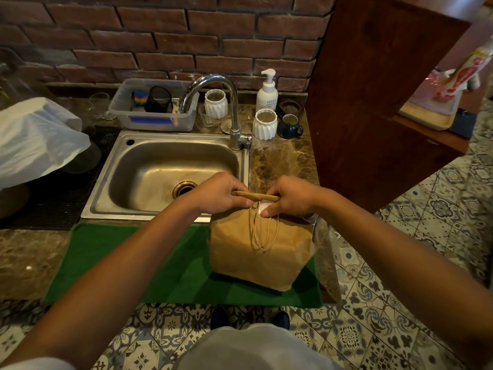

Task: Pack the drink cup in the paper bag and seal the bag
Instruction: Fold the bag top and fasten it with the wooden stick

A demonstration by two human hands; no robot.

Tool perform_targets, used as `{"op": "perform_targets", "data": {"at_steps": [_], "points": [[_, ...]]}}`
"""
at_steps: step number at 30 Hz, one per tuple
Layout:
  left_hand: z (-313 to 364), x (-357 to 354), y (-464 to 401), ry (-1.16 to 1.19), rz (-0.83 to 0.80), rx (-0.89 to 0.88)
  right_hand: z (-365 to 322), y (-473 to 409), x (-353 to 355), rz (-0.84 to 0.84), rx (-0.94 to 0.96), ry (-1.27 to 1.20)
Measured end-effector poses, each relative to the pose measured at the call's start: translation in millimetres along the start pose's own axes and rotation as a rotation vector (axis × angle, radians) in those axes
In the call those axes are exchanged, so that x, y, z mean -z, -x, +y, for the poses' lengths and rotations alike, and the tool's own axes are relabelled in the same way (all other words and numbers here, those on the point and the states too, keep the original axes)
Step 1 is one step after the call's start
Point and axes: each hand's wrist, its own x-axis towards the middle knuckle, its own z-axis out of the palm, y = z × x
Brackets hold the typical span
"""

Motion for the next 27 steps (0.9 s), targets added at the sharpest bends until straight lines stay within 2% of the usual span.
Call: {"op": "perform_targets", "data": {"at_steps": [6, 13, 18, 23, 27], "points": [[2.5, -3.5, -3.2, -0.011, -0.025, -0.015, -4.0, 2.1, 0.6, -0.062, 0.017, -0.085], [5.7, -4.3, -2.3, -0.039, -0.013, -0.027, -1.4, 3.0, -2.7, -0.058, 0.067, -0.175], [3.7, 2.1, 0.9, -0.044, -0.007, -0.007, 4.5, 6.4, 8.4, -0.093, 0.057, -0.009], [5.1, -0.8, 2.7, -0.042, -0.005, -0.013, 7.7, 7.8, 5.8, -0.067, 0.065, 0.019], [1.6, 1.2, 4.4, -0.044, 0.004, -0.001, 9.7, 10.2, 5.9, -0.122, 0.017, 0.043]]}}
